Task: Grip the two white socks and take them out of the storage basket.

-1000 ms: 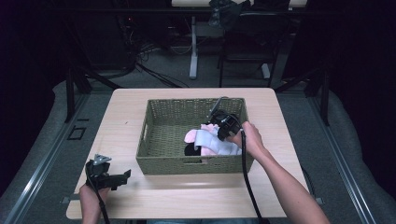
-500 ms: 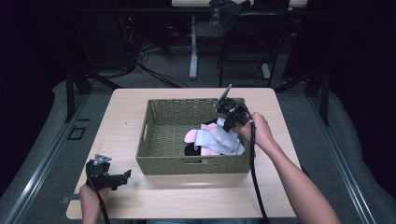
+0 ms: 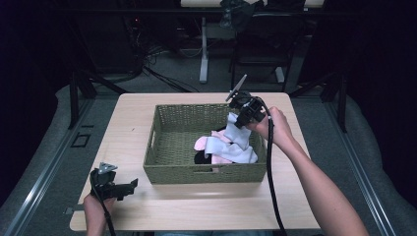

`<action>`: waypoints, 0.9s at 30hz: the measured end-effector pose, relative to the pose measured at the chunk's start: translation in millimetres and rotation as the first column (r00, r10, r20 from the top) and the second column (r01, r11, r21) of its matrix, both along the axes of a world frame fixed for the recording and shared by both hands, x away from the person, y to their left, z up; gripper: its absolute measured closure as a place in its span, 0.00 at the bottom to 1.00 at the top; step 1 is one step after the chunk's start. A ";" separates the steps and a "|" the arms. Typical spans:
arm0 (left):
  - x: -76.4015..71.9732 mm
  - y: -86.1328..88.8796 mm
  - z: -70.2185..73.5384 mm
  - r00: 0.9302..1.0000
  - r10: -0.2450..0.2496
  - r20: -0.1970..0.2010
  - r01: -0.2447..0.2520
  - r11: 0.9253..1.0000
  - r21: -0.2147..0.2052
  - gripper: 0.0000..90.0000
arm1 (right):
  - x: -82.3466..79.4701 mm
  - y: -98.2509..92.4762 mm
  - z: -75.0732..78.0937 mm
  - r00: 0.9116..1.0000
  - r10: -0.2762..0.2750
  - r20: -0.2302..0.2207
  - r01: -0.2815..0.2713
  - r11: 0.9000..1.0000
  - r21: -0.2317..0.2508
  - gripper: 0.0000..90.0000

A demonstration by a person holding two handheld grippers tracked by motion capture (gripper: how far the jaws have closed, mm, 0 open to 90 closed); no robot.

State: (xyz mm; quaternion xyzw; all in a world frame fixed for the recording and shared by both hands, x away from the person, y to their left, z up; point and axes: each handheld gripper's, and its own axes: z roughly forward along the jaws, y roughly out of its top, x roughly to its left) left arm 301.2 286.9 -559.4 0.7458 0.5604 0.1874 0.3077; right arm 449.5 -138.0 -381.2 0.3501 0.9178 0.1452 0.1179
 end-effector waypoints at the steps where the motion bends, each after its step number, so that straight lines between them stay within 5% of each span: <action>1: 0.0 0.0 -0.1 1.000 0.000 0.000 0.000 1.000 0.000 0.02 | -0.6 1.2 5.9 1.000 0.011 0.002 -0.011 1.000 -0.013 0.88; 27: 0.4 -1.1 -0.6 1.000 0.000 0.000 0.000 1.000 -0.003 0.02 | -7.6 -17.5 46.8 0.999 0.002 0.054 -0.001 1.000 -0.019 0.88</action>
